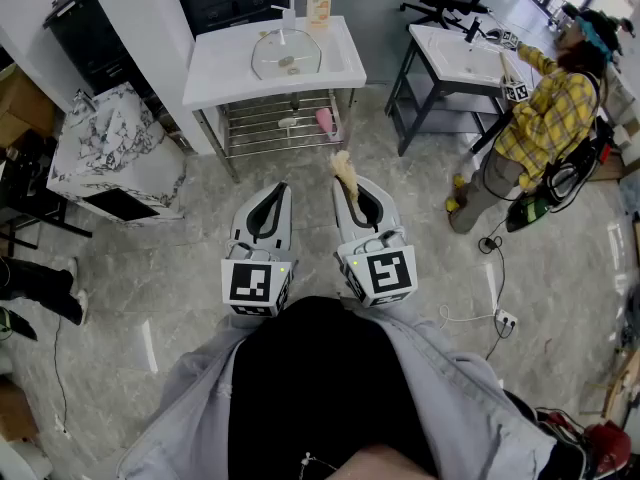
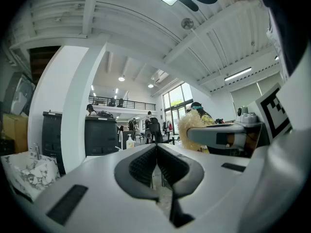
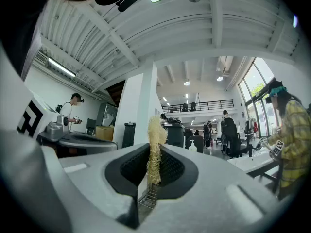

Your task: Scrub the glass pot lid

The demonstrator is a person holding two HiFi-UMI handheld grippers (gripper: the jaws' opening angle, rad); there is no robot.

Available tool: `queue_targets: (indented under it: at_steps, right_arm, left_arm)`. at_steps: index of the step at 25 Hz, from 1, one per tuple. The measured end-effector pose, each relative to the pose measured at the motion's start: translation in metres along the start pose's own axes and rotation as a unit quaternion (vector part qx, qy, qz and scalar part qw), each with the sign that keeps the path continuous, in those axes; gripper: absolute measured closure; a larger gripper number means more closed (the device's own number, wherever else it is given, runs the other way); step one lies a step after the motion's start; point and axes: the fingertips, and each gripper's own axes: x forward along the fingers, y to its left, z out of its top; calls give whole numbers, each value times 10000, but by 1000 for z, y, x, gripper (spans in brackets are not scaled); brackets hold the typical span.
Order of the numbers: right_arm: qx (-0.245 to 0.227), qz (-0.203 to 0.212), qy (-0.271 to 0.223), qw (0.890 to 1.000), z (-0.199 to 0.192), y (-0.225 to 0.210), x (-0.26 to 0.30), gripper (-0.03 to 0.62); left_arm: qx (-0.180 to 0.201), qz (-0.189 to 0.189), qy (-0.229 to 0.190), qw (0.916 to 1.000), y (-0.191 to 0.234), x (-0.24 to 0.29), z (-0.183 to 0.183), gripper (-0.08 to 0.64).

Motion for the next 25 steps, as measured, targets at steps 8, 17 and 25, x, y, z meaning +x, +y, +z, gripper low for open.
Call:
queue_targets:
  at_steps: [8,17,25]
  right_arm:
    - [83,50,15,10000,-5,-10,2,563]
    - [134,215,62,9997,-22,-13,21,563]
    - [170,208,343,9991,-57,-33,105,563]
  left_arm:
    - [-15,37,97,9999,-7,10,-10,554]
    - [-107,30,211,9997,3,27,-28,554]
    - [-166,-72,302,9994,60,94,-51,554]
